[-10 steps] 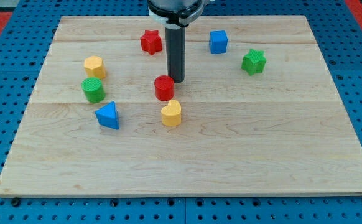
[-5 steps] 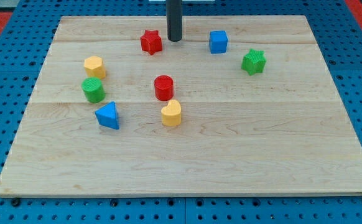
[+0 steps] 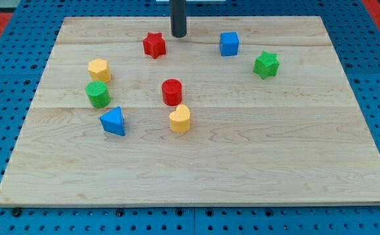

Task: Nudge the blue cube down a bit

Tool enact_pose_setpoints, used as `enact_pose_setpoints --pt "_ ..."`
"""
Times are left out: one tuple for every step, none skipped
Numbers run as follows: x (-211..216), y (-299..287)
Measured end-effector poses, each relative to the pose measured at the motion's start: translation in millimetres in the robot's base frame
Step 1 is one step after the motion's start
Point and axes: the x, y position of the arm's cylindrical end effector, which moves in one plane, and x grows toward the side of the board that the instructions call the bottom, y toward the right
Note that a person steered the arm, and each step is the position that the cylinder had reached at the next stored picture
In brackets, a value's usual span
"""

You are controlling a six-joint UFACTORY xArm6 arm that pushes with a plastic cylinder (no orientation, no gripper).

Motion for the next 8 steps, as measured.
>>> enact_pose_setpoints --pt "-20.9 56.6" --pt "-36.6 117.4" --pt "-36.9 185.3" --pt "-37.0 221.7" --pt "-36.3 229.7" --pt "-26.7 232.0" --pt "-7.6 228.5" --pt "29.2 191.9"
